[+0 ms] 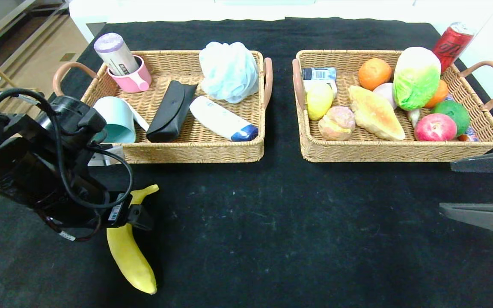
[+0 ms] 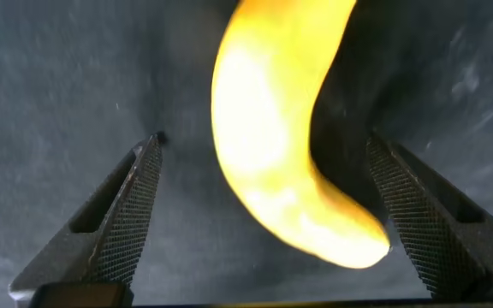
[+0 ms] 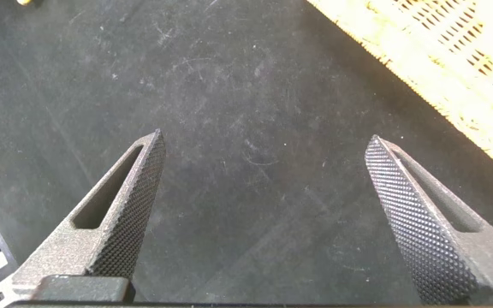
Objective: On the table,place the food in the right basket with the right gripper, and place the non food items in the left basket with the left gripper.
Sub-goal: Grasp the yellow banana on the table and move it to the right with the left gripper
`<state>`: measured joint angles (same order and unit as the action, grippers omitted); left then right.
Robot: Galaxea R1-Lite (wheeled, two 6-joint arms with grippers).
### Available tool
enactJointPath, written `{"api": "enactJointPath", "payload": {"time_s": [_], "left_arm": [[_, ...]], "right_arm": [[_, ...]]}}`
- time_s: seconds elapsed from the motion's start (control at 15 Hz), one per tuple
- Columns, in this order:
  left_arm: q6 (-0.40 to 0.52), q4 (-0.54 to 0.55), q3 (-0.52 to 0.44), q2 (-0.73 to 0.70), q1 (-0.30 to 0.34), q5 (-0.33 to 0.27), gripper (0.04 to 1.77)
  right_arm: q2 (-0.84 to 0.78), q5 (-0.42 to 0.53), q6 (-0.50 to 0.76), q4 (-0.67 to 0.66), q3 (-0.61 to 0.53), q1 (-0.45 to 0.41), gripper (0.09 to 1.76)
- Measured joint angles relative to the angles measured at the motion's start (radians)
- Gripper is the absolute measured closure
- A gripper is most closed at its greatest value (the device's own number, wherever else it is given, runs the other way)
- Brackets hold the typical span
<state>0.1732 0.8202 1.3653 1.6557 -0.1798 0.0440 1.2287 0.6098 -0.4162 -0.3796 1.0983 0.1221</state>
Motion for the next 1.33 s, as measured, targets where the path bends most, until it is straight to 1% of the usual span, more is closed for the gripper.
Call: {"api": "enactJointPath", "payload": {"time_s": [0.4, 0.47, 0.6, 0.73, 0.93, 1.33], "left_arm": [[0.011, -0.007, -0.008, 0.009, -0.001, 0.006, 0.1], [0.012, -0.006, -0.008, 0.009, 0.0, 0.006, 0.31], [0.013, -0.006, -0.008, 0.008, 0.0, 0.006, 0.63], [0.013, -0.006, -0.008, 0.006, 0.0, 0.006, 0.88], [0.013, -0.002, -0.008, 0.001, 0.0, 0.005, 1.18], [0.014, 0.001, -0.01, -0.008, 0.0, 0.004, 1.18]], "right_arm": [[0.001, 0.0, 0.0, 0.0, 0.0, 0.0, 0.14], [0.001, 0.0, 0.0, 0.0, 0.0, 0.0, 0.14], [0.001, 0.0, 0.0, 0.0, 0.0, 0.0, 0.14], [0.001, 0.0, 0.0, 0.0, 0.0, 0.0, 0.14], [0.002, 0.0, 0.0, 0.0, 0.0, 0.0, 0.14], [0.002, 0.0, 0.0, 0.0, 0.0, 0.0, 0.14]]}}
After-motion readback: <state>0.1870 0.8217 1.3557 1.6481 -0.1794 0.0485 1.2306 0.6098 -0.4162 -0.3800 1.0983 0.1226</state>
